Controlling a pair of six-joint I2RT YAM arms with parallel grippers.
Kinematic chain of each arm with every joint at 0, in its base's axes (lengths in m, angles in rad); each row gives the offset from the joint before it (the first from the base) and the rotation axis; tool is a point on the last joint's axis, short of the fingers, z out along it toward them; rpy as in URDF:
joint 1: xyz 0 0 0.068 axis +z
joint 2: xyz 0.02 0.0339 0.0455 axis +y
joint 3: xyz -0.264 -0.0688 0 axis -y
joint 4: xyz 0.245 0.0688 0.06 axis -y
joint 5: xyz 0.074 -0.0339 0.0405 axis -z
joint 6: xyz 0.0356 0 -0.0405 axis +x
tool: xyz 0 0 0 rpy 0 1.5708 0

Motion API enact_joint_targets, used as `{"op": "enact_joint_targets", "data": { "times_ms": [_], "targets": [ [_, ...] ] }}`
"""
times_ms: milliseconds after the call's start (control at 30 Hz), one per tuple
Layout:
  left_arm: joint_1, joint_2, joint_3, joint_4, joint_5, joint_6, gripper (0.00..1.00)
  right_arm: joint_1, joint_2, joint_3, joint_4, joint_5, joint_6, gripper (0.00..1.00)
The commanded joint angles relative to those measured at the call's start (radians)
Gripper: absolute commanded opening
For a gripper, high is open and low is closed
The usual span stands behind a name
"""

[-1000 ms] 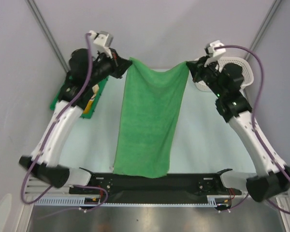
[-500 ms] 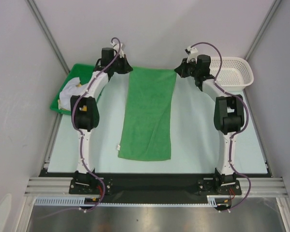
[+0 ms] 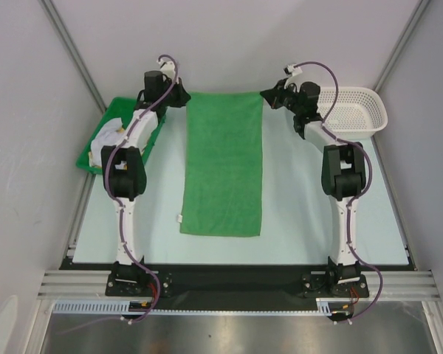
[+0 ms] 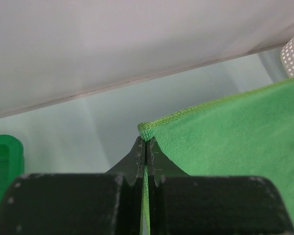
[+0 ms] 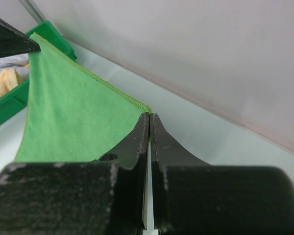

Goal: Fold and stack the towels
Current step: Flatten out the crumpled towel, then fold the towel

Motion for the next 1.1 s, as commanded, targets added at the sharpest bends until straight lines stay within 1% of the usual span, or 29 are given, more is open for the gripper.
{"op": "enact_joint_targets", "data": {
  "times_ms": [0,200,300,400,433,500,533,567,633,700,733,767,800,833,867,933,1000,1067],
  "targets": [
    [0.012,-0.022,0.069,0.029,0.002,0.051,0.0,0.008,0.065,0.069,0.133,-0.015,0.041,0.0],
    [0.01,-0.037,0.058,0.011,0.011,0.088,0.0,0.002,0.081,0.043,0.113,-0.03,0.025,0.0],
    [0.01,-0.083,0.016,0.001,0.026,0.093,0.0,-0.002,0.041,0.003,0.086,-0.03,0.023,0.0],
    [0.005,-0.17,-0.078,-0.002,0.034,0.106,0.0,-0.001,-0.036,-0.064,0.024,-0.044,0.009,0.0],
    [0.005,-0.196,-0.146,-0.002,0.035,0.108,0.0,0.001,-0.086,-0.092,-0.012,-0.044,0.008,0.0],
    [0.002,-0.287,-0.226,0.017,0.023,0.099,0.0,0.008,-0.137,-0.174,-0.051,-0.05,-0.014,0.0],
    [0.002,-0.319,-0.332,0.038,0.016,0.079,0.01,0.014,-0.166,-0.204,-0.08,-0.059,-0.02,0.0],
    [0.004,-0.357,-0.384,0.085,0.022,0.048,0.0,0.019,-0.212,-0.231,-0.095,-0.047,-0.026,0.0],
    [0.001,-0.439,-0.496,0.101,0.04,0.028,0.0,0.034,-0.261,-0.303,-0.154,-0.023,-0.018,0.0],
    [-0.004,-0.507,-0.556,0.097,0.065,0.002,0.0,0.056,-0.33,-0.389,-0.189,0.0,0.0,0.0],
    [-0.005,-0.532,-0.613,0.095,0.071,-0.005,0.0,0.066,-0.358,-0.428,-0.195,0.013,0.001,0.0],
    [-0.008,-0.555,-0.642,0.081,0.069,-0.015,0.0,0.074,-0.417,-0.461,-0.198,0.031,0.003,0.0],
    [-0.008,-0.607,-0.671,0.072,0.066,-0.021,0.0,0.091,-0.442,-0.494,-0.212,0.043,0.002,0.0],
    [-0.008,-0.629,-0.732,0.067,0.068,-0.027,0.0,0.097,-0.473,-0.555,-0.227,0.053,-0.002,0.0],
    [-0.008,-0.655,-0.763,0.066,0.072,-0.053,0.0,0.102,-0.497,-0.578,-0.249,0.059,-0.006,0.0],
    [-0.005,-0.713,-0.851,0.073,0.118,-0.084,0.0,0.114,-0.568,-0.665,-0.287,0.051,-0.021,0.0],
    [-0.007,-0.746,-0.902,0.084,0.158,-0.119,0.0,0.12,-0.629,-0.722,-0.31,0.06,-0.022,0.0],
    [-0.013,-0.793,-0.975,0.08,0.177,-0.143,0.0,0.132,-0.665,-0.79,-0.33,0.048,-0.015,0.0]
  ]
}}
